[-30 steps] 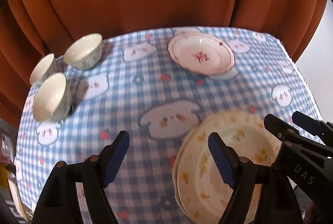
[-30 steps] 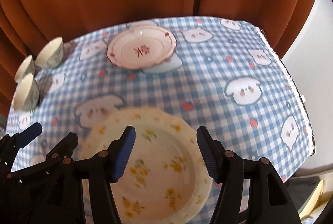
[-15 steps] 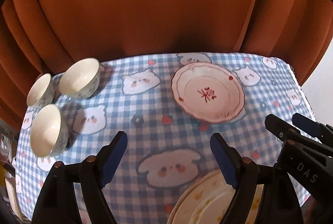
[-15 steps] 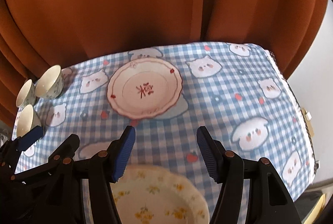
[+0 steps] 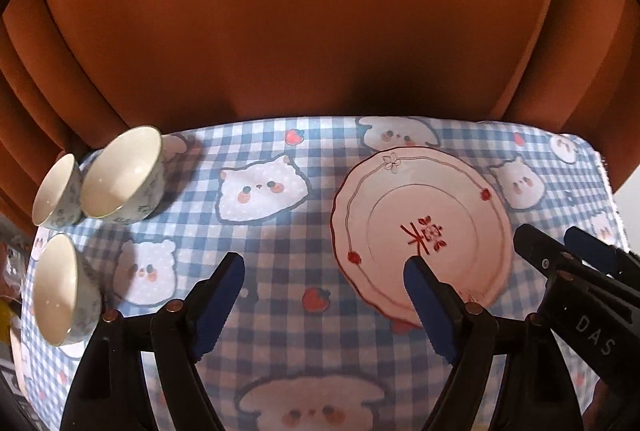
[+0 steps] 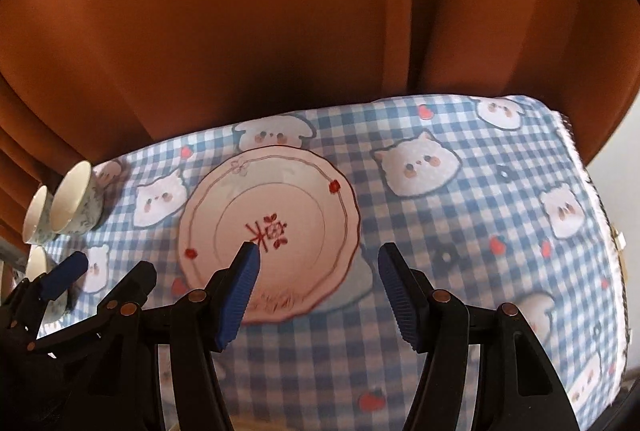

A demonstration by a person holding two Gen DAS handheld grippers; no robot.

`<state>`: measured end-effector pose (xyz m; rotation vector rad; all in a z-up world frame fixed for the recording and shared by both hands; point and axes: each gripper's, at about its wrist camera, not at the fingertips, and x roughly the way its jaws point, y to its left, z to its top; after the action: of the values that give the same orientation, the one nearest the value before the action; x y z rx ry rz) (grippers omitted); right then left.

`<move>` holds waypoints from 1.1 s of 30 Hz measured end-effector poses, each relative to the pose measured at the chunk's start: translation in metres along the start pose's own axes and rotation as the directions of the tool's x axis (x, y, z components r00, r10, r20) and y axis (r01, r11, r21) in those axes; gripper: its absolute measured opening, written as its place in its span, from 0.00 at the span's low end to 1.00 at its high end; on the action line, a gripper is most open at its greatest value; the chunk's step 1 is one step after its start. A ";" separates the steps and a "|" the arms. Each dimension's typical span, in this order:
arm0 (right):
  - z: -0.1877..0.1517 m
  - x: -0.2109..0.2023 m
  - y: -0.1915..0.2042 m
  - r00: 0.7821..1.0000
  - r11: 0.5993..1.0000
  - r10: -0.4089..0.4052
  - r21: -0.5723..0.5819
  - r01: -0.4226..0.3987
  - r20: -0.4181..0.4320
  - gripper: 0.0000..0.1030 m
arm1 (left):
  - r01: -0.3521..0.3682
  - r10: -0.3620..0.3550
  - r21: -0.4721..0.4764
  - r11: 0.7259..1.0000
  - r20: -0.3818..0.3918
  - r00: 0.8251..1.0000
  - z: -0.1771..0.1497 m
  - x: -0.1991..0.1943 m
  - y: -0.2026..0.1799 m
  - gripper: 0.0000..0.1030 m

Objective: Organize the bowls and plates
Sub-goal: 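Lower the stacked plates onto the cloth and open both tools, then grasp the red-pattern white plate rim between both tools' fingers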

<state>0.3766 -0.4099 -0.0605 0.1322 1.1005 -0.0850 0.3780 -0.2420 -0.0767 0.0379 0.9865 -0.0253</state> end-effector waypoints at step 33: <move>0.021 0.097 -0.004 0.998 0.998 -0.020 -0.058 0.017 -0.066 0.44 | 0.032 -0.031 0.010 0.999 -0.105 0.994 0.007 0.086 -0.024 0.52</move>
<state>0.4379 -0.4173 -0.1379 0.0736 1.1697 -0.0657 0.4302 -0.2665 -0.1456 0.0345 1.0921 -0.0588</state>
